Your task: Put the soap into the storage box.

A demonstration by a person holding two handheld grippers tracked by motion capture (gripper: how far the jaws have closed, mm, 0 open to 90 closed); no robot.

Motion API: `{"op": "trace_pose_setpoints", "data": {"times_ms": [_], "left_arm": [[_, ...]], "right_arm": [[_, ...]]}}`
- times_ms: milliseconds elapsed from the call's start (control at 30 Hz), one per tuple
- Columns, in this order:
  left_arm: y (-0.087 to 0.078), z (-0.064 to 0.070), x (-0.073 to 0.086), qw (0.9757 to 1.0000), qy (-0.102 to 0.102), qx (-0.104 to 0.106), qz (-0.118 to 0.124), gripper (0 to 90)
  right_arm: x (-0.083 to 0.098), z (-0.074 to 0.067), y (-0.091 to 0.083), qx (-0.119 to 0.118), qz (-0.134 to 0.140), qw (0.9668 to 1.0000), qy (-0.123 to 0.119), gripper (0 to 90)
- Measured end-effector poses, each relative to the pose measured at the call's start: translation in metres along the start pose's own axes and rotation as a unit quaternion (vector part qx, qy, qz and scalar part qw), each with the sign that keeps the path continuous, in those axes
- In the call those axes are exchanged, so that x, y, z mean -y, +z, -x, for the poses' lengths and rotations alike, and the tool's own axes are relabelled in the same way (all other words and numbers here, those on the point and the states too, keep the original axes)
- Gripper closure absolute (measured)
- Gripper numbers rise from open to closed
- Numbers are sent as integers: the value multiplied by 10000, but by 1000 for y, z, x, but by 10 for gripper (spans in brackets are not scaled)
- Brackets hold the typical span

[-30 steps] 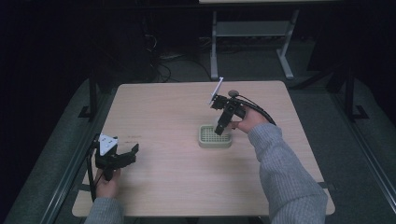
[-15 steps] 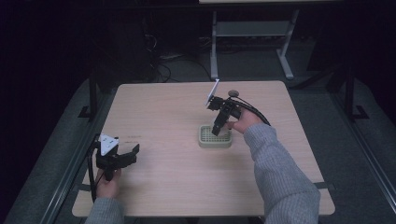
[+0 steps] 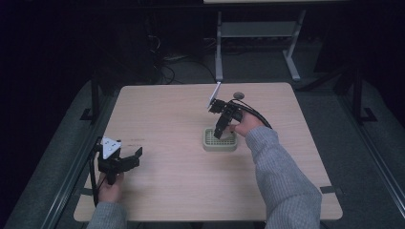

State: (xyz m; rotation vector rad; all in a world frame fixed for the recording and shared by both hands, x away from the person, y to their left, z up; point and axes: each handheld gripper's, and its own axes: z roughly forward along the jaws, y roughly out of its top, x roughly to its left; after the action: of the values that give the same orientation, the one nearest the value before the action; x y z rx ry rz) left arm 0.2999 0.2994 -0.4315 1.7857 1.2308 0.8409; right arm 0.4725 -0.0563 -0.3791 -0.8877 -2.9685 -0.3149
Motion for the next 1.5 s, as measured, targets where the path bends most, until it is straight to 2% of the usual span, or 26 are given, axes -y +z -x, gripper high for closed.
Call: {"op": "trace_pose_setpoints", "data": {"times_ms": [367,1167,1500], "left_arm": [[0,0,0,10000,8,10,5,148],[1,1,0,10000,0,14,4,148],[0,1,0,10000,2,17,8,148]], "right_arm": [[-4,2,13,13,-129,9999,55,222],[-10,2,30,50,-318,9995,61,222],[-10,2,36,65,-360,9993,-22,222]]}}
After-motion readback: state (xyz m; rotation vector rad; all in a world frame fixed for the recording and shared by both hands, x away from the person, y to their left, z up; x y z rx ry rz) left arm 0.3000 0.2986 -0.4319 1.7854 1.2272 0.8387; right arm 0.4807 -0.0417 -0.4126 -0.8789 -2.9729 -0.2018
